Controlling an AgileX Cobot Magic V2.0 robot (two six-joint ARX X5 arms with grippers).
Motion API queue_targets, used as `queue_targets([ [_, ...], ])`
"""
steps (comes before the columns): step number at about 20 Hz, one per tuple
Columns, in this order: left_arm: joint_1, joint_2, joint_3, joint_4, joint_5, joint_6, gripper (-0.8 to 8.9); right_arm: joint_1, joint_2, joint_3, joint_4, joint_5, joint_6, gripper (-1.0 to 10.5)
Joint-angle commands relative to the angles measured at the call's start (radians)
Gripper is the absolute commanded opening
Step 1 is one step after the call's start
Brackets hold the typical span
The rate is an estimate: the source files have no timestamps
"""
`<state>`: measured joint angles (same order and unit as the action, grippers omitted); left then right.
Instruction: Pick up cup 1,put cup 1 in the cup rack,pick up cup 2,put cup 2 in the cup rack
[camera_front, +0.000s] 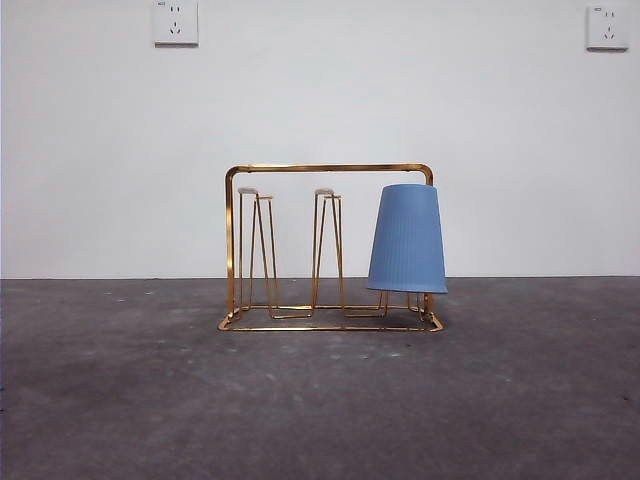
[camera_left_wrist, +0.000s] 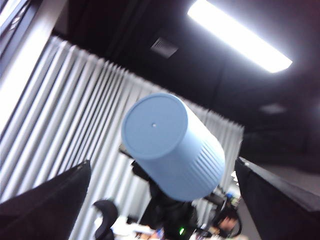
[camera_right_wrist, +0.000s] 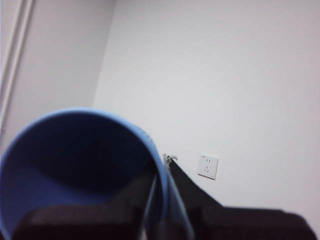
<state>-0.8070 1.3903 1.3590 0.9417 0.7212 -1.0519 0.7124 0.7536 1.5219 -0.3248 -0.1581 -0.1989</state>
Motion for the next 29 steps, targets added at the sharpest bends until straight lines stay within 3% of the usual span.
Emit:
queue_targets([
  [1,-0.003,0.028,-0.007,0.061,-0.020,-0.097,4.84,0.000,0.024,-0.006,0.021,-0.008,-0.004,-0.1],
  [13,-0.023,0.067,-0.007,0.155,-0.068,-0.097,4.66,0.001,0.173,-0.006,0.033,-0.062,-0.006,-0.1],
  [14,-0.023,0.067,-0.007,0.153,-0.067,-0.097,4.43,0.001,0.173,-0.006,0.034,-0.058,-0.012,-0.1],
  [17,-0.014,0.067,-0.007,0.151,-0.072,-0.097,1.96,0.001,0.171,-0.006,0.027,-0.047,-0.014,-0.1],
  [20,-0.014,0.067,-0.007,0.151,-0.081,-0.097,0.99,0.000,0.171,-0.006,-0.013,-0.030,-0.019,-0.1],
  [22,-0.014,0.067,-0.007,0.151,-0.085,-0.097,-0.17,0.000,0.172,-0.006,-0.049,-0.017,-0.034,-0.1],
  [24,-0.007,0.067,-0.007,0.151,-0.087,-0.097,-0.08,0.000,0.172,-0.006,-0.098,-0.018,-0.045,-0.1],
  [29,0.029,0.066,-0.007,0.116,-0.086,-0.096,-0.07,0.000,0.157,-0.006,-0.228,0.047,-0.045,1.7],
])
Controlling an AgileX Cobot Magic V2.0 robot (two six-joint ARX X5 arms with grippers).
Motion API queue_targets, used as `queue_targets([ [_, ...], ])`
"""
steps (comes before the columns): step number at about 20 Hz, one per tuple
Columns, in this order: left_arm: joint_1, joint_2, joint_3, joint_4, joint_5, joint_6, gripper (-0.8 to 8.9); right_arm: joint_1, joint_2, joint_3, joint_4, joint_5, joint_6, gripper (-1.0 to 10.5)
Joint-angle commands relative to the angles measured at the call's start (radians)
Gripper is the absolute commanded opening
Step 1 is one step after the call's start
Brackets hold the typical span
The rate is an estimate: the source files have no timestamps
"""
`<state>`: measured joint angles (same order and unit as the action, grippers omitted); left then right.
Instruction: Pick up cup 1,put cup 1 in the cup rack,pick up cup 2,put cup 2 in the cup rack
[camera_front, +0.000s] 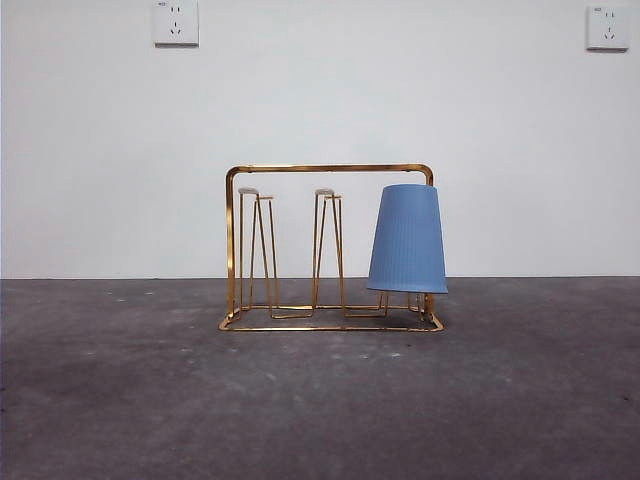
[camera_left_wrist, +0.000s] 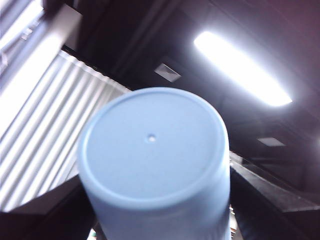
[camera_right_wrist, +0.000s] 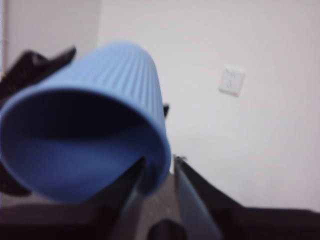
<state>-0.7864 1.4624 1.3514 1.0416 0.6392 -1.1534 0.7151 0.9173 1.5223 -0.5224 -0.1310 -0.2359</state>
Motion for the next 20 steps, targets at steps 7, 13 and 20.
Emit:
queue_targets([
  [7,0.092,-0.069,0.000,-0.352,0.047,0.222,-0.06,-0.002,-0.079,-0.006,-0.321,0.124,-0.010,1.7],
  [13,0.113,-0.214,0.000,-1.225,-0.544,0.945,-0.06,-0.002,-0.142,-0.006,-0.509,0.191,-0.027,1.6],
  [20,0.114,-0.198,0.000,-1.379,-0.828,1.147,-0.07,-0.002,-0.152,-0.006,-0.541,0.189,-0.015,1.6],
])
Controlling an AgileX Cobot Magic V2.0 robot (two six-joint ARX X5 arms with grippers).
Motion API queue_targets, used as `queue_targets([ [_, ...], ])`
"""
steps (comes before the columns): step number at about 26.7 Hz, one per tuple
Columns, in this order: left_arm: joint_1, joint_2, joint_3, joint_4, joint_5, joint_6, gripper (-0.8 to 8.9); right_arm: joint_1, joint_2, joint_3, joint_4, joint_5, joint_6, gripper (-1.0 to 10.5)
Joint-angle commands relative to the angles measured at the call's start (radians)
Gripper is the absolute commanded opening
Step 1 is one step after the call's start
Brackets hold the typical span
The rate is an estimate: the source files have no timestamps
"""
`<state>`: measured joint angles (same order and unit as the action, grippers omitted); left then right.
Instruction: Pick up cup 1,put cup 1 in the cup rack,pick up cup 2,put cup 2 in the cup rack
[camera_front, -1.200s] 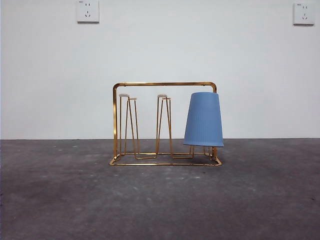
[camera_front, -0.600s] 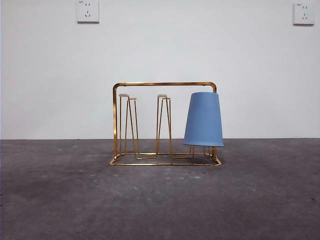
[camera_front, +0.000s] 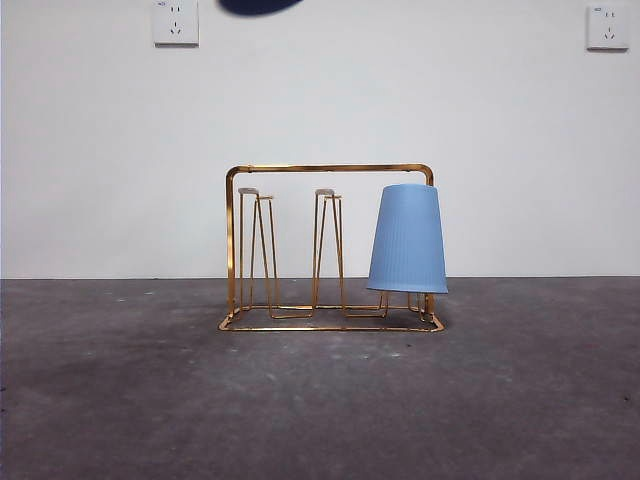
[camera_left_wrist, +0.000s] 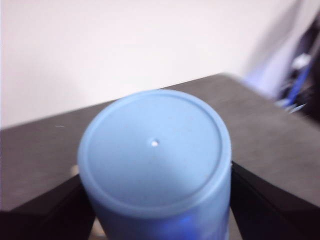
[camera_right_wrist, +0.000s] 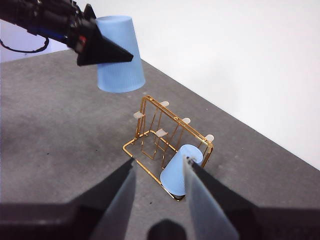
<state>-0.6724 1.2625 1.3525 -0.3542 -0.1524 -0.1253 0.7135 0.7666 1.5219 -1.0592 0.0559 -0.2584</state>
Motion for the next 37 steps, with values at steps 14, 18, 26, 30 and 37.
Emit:
queue_targets([
  [14,0.092,0.181,-0.001,0.074,-0.046,0.164,-0.06,-0.001,0.001,-0.006,-0.038,0.003,0.032,1.6],
  [18,0.116,0.233,-0.001,0.111,-0.010,0.163,-0.06,-0.001,0.001,-0.006,-0.042,0.005,0.039,1.6],
  [26,0.159,0.327,-0.001,0.111,0.029,0.159,-0.06,-0.001,0.001,-0.006,-0.041,0.005,0.039,1.6],
  [30,0.164,0.365,-0.001,0.117,0.030,0.159,-0.07,-0.001,0.001,-0.006,-0.041,0.027,0.039,1.6],
  [37,0.167,0.428,-0.001,0.134,0.034,0.155,-0.07,-0.001,0.001,-0.006,-0.041,0.031,0.038,1.6],
])
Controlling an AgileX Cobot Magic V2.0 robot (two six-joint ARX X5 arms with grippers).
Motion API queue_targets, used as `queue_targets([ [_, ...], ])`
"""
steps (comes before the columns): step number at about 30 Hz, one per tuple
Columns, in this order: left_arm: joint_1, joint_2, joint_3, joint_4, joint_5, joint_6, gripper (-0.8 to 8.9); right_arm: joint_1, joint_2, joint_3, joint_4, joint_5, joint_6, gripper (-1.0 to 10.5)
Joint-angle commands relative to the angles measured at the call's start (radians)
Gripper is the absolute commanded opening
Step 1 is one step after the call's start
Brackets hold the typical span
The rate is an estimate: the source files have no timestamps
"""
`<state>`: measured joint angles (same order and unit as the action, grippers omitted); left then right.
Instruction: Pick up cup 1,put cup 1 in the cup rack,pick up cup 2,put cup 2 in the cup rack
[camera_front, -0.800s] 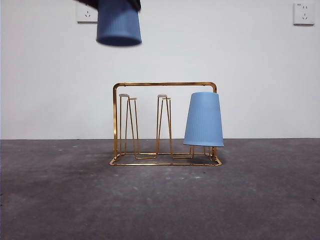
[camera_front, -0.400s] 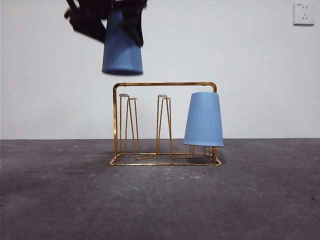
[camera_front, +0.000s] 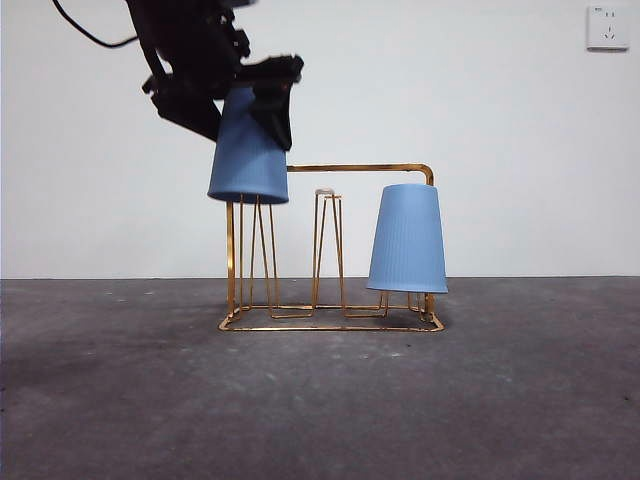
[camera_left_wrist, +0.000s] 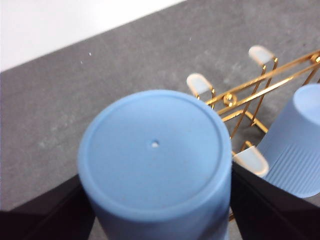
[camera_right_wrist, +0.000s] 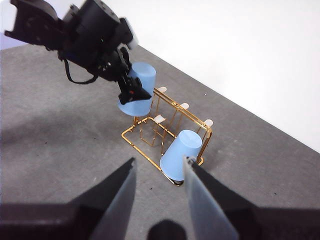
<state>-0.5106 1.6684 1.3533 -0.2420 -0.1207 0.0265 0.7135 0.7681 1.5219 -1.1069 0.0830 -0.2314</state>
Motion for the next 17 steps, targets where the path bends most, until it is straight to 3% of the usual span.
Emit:
queue_targets([
  [1,0.006,0.029,-0.002,0.024,0.002,0.003,-0.07,-0.001,0.000,-0.006,0.007,0.004,0.011,1.6],
  [17,0.021,0.164,-0.003,0.011,0.023,-0.045,-0.07,-0.001,0.000,-0.006,0.007,0.016,0.010,1.6],
])
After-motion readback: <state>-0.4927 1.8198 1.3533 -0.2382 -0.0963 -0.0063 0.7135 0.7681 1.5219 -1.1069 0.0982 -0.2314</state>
